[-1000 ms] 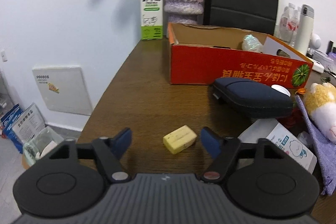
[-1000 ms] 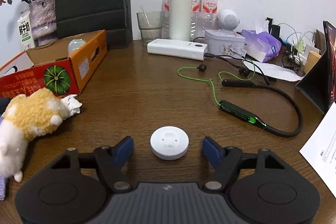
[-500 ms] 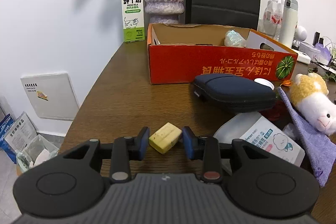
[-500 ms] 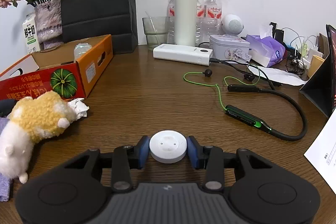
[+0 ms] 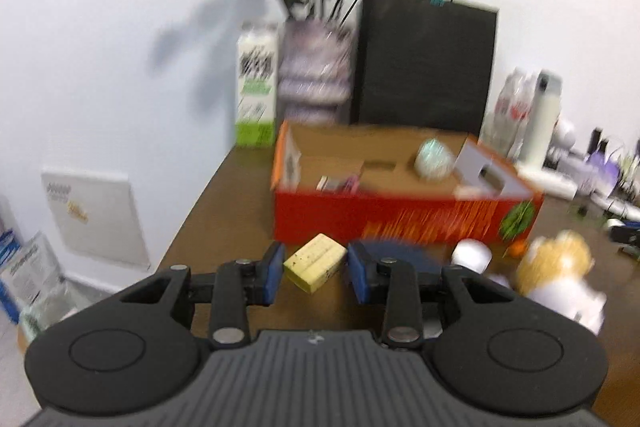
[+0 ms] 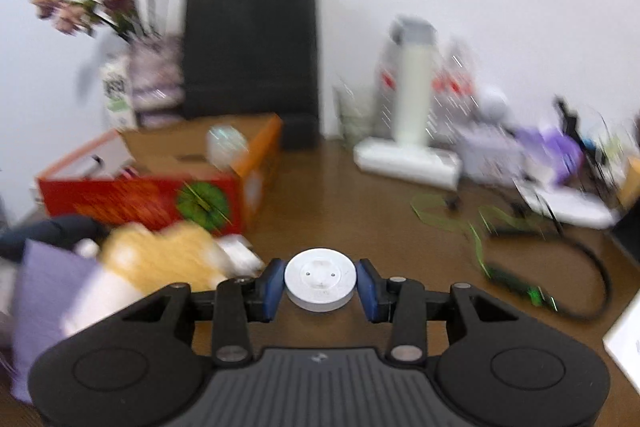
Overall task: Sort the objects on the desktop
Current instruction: 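Grasp yellow eraser with left tool while right grasps white puck, drop both in box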
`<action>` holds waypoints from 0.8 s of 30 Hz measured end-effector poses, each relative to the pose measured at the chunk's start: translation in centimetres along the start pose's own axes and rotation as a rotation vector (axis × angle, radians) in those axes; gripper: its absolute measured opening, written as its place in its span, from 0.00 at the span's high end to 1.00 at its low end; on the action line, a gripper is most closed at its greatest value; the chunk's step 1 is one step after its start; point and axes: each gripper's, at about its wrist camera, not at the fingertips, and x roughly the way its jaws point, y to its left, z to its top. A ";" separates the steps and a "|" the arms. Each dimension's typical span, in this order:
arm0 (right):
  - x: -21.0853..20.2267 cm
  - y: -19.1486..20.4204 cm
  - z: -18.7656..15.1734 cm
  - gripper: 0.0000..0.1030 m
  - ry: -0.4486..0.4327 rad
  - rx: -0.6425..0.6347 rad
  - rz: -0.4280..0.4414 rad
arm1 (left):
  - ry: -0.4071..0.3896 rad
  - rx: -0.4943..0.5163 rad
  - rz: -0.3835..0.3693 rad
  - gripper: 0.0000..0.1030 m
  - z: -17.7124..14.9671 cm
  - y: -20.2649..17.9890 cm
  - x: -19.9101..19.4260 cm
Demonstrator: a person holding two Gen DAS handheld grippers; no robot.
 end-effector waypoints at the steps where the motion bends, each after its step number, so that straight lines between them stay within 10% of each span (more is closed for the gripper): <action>1: 0.1 0.9 0.9 0.63 -0.016 -0.020 0.027 | -0.016 0.000 -0.008 0.66 1.0 -0.5 0.3; 12: 7.0 9.6 8.3 0.63 -0.088 0.016 0.194 | -0.071 -0.108 -0.071 0.66 6.9 -3.6 7.9; 24: 16.9 14.2 9.7 0.63 0.059 -0.107 0.209 | 0.040 -0.061 -0.051 0.66 7.4 -3.4 15.8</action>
